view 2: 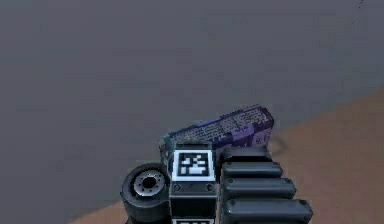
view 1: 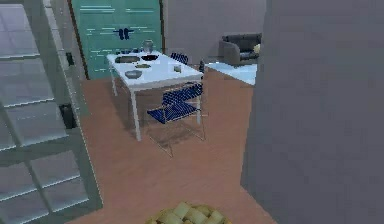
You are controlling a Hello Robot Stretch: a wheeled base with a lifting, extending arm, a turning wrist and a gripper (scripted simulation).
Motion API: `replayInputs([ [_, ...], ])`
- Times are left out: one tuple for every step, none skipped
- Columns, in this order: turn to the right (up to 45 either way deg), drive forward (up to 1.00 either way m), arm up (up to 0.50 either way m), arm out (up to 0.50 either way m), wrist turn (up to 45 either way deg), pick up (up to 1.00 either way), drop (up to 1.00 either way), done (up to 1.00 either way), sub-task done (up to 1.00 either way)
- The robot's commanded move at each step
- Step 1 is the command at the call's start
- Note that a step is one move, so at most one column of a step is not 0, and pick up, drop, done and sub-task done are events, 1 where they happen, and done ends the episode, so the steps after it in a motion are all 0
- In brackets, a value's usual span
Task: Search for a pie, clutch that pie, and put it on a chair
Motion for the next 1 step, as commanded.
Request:
replayInputs([
  [0.0,1.00,0.00,0.00,0.0,0.00,0.00,0.00,0.00],
])
